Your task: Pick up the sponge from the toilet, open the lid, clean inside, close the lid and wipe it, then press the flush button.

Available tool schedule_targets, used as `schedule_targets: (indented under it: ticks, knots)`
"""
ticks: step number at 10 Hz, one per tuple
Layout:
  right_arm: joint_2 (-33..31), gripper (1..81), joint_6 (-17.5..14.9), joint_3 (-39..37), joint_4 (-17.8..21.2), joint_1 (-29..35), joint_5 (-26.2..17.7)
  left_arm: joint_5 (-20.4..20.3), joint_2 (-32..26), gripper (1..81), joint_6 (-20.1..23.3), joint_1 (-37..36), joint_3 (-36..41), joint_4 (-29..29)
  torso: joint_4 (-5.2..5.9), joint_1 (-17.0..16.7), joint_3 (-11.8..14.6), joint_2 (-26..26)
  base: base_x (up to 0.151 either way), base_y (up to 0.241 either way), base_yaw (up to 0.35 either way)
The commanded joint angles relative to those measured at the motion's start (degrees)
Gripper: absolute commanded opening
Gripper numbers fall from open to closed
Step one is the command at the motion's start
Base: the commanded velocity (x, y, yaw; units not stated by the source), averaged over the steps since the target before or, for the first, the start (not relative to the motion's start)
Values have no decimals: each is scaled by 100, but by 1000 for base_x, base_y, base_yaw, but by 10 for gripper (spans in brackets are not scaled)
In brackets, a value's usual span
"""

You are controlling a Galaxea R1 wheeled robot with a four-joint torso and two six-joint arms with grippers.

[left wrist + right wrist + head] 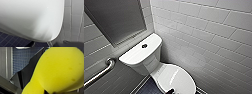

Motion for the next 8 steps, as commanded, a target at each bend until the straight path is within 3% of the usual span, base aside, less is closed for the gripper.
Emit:
schedule_targets:
  ticks: [1,4,8]
  knots:
    - [-120,10,15,-4,-136,-59,-173,310,198,811,-79,-537,9,-405,0,0,0,0,0,0,0]
    - [-120,10,15,-12,-136,-67,-181,336,524,811,-88,-537,-766,-748,0,0,0,0,0,0,0]
    - [-94,10,15,-21,-136,-59,-226,336,463,811,-97,-739,-494,-846,0,0,0,0,0,0,0]
